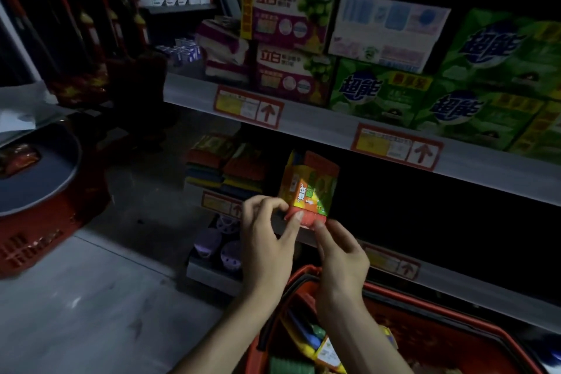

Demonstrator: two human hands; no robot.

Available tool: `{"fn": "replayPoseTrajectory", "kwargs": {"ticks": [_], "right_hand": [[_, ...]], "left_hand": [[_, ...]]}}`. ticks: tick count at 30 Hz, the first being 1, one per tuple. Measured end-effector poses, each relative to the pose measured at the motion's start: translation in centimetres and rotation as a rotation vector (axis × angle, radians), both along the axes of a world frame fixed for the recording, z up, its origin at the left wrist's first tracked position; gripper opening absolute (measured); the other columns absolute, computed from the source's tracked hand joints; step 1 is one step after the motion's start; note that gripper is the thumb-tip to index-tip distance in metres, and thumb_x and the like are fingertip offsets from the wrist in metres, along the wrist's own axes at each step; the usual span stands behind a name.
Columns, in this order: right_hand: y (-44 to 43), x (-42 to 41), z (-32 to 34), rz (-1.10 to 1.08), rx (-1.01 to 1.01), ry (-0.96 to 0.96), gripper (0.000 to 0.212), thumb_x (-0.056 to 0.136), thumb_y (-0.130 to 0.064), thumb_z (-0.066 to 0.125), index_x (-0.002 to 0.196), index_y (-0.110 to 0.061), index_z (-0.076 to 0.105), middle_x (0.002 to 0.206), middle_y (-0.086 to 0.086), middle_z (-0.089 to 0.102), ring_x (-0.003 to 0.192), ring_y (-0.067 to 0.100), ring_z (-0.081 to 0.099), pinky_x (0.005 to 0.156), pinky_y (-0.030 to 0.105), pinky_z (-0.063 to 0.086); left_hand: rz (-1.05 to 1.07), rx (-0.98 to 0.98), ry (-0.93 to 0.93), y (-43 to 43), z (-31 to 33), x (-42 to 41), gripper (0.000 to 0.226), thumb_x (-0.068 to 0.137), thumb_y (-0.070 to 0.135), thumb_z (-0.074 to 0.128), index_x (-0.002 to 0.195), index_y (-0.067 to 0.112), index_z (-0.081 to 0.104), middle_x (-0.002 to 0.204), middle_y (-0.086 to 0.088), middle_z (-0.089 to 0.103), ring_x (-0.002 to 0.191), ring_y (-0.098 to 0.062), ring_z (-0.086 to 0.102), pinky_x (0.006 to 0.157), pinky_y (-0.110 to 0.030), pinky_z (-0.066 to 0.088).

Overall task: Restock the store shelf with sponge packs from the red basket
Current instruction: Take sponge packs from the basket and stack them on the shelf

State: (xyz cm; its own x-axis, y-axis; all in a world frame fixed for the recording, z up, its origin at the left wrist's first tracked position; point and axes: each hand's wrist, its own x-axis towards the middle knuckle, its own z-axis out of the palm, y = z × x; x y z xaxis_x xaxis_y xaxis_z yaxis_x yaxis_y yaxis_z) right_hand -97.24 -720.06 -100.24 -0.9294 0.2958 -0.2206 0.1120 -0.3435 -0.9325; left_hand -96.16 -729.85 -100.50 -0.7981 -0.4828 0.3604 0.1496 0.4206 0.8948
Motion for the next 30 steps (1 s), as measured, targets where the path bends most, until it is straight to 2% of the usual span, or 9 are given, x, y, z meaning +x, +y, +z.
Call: {"fn": "replayPoseTrajectory", "kwargs": {"ticks": [7, 9, 12, 15, 19, 22, 24, 26, 30], "right_hand": [[-1.1, -0.9, 0.0, -0.016, 0.097, 0.018, 0.022, 0.084, -0.026, 0.084, 0.090, -0.037, 0.066, 0.101, -0.010, 0.071, 0.097, 0.005, 0.066, 0.087, 0.029, 0.052], [-1.2, -1.2, 0.0, -0.003, 0.116, 0.021, 0.019, 0.086, -0.025, 0.083, 0.096, -0.033, 0.070, 0.101, -0.009, 0.073, 0.094, 0.004, 0.069, 0.084, 0.026, 0.055], [-1.1, -1.6, -0.1, 0.042, 0.165, 0.047, 0.028, 0.092, -0.012, 0.075, 0.118, -0.021, 0.070, 0.079, -0.016, 0.074, 0.062, -0.011, 0.065, 0.054, 0.012, 0.053], [-0.9, -2.0, -0.4, 0.091, 0.218, 0.054, 0.030, 0.096, -0.005, 0.069, 0.119, -0.024, 0.067, 0.065, -0.024, 0.070, 0.054, -0.013, 0.062, 0.051, 0.014, 0.051], [-1.2, -2.6, -0.5, 0.136, 0.264, 0.067, 0.038, 0.094, -0.004, 0.069, 0.100, -0.041, 0.064, 0.087, -0.021, 0.071, 0.084, -0.010, 0.068, 0.067, 0.009, 0.054], [-1.4, -2.9, -0.2, 0.159, 0.308, 0.076, 0.036, 0.094, -0.003, 0.068, 0.121, -0.028, 0.066, 0.101, -0.017, 0.068, 0.081, -0.017, 0.065, 0.065, 0.006, 0.051], [-1.5, -3.2, -0.1, 0.166, 0.338, 0.076, 0.040, 0.094, -0.003, 0.067, 0.128, -0.025, 0.065, 0.101, -0.008, 0.072, 0.071, -0.007, 0.068, 0.060, 0.011, 0.052], [-1.9, -3.3, 0.2, 0.174, 0.345, 0.064, 0.039, 0.094, -0.007, 0.067, 0.126, -0.030, 0.065, 0.098, 0.008, 0.075, 0.064, 0.013, 0.068, 0.059, 0.029, 0.054], [-2.6, -3.5, 0.6, 0.178, 0.381, 0.056, 0.037, 0.086, -0.022, 0.068, 0.117, -0.041, 0.062, 0.105, 0.016, 0.075, 0.089, 0.039, 0.071, 0.078, 0.051, 0.060]], "left_hand": [[0.056, 0.225, -0.018, -0.5, 0.3, -1.5, 0.012, 0.089, 0.033, 0.078, 0.099, 0.031, 0.072, 0.097, 0.017, 0.073, 0.092, -0.004, 0.068, 0.082, -0.034, 0.058], [0.069, 0.262, -0.024, -0.7, 0.5, -1.8, 0.014, 0.090, 0.032, 0.078, 0.103, 0.029, 0.075, 0.099, 0.018, 0.074, 0.095, -0.003, 0.069, 0.086, -0.036, 0.059], [0.087, 0.284, -0.053, -0.7, 0.6, -2.1, 0.018, 0.094, 0.033, 0.073, 0.111, 0.027, 0.076, 0.107, 0.016, 0.074, 0.103, -0.003, 0.068, 0.092, -0.035, 0.057], [0.104, 0.280, -0.091, -0.7, 0.5, -2.5, 0.022, 0.097, 0.031, 0.069, 0.118, 0.027, 0.074, 0.113, 0.009, 0.074, 0.106, -0.017, 0.069, 0.091, -0.039, 0.058], [0.105, 0.271, -0.120, -1.0, 0.3, -3.1, 0.033, 0.100, 0.022, 0.065, 0.133, 0.021, 0.068, 0.126, 0.005, 0.070, 0.104, -0.004, 0.064, 0.081, -0.009, 0.047], [0.097, 0.305, -0.147, -1.2, 0.3, -3.3, 0.039, 0.101, 0.017, 0.062, 0.141, 0.016, 0.062, 0.136, 0.001, 0.066, 0.115, -0.006, 0.061, 0.090, -0.018, 0.045], [0.089, 0.316, -0.164, -1.4, 0.3, -3.4, 0.043, 0.102, 0.016, 0.061, 0.144, 0.015, 0.058, 0.141, -0.001, 0.063, 0.121, -0.007, 0.057, 0.092, -0.022, 0.044], [0.078, 0.332, -0.184, -1.6, 0.1, -3.6, 0.046, 0.102, 0.015, 0.061, 0.148, 0.014, 0.054, 0.145, -0.002, 0.060, 0.128, -0.010, 0.057, 0.094, -0.023, 0.043], [0.070, 0.370, -0.211, -1.9, -0.1, -3.8, 0.050, 0.102, 0.013, 0.059, 0.152, 0.013, 0.048, 0.145, -0.007, 0.059, 0.130, -0.017, 0.058, 0.091, -0.024, 0.042]]}}
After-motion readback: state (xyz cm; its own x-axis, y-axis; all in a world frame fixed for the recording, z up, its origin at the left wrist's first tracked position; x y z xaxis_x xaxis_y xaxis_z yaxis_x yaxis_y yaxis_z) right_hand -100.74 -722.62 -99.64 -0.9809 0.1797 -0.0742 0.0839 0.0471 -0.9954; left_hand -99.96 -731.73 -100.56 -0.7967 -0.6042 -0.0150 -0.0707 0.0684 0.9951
